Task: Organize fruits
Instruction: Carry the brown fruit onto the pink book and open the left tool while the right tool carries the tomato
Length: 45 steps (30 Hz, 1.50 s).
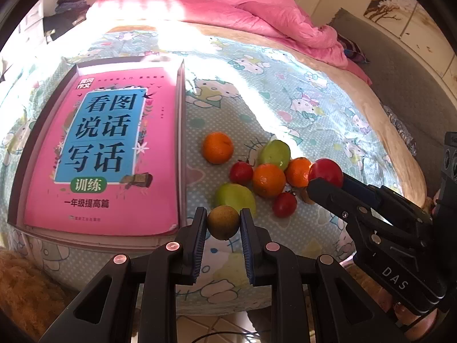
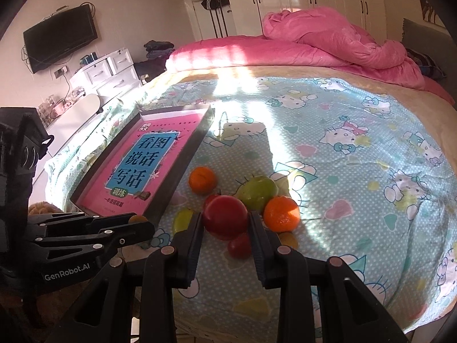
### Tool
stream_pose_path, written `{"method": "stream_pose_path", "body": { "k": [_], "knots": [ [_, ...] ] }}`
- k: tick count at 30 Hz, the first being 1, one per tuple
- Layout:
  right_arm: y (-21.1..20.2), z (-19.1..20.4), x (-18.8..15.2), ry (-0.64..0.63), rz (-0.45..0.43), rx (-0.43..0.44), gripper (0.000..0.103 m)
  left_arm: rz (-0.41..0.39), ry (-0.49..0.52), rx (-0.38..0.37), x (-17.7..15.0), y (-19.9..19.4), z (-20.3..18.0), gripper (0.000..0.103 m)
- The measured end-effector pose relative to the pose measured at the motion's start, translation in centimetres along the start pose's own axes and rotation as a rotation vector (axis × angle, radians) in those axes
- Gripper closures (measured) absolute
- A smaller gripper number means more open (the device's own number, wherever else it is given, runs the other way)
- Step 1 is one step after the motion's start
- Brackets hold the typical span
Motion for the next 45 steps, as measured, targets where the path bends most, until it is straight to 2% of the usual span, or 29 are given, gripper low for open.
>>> {"method": "stream_pose_path", "body": {
  "k": [10, 16, 25, 31, 45],
  "knots": [
    [1.9, 3.8, 1.5, -0.044, -0.002, 0.096, 0.07, -0.011, -0.103, 0.076, 1.0, -0.5, 5.5, 0.079],
    [3.8, 6.8, 1.6, -0.094, 0.028, 0.154, 0.07, -0.002, -0.158, 0.141, 1.0, -0.3, 9.3, 0.079],
    [6.6, 10.7, 0.7, -0.183, 0.088, 0.215, 0.07, 0.028, -0.237, 0.198, 1.4, 1.5, 14.0, 0.079],
    [8.6, 11.7, -0.2, -0.209, 0.157, 0.233, 0.07, 0.047, -0.271, 0.229, 1.2, 2.2, 15.8, 0.079],
    [11.1, 12.4, -0.7, -0.218, 0.209, 0.238, 0.07, 0.058, -0.306, 0.294, 0.9, 2.9, 17.8, 0.079]
  ]
}}
Point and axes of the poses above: each gripper's, at about its wrist camera, not at the fingertips, and y roughly the way its jaws point, z to its left, x to its top, the point moved 4 cm from there along y, roughly the way its jaws point, and after that the axes turned 7 degrees about x, right-handed, at the moved point
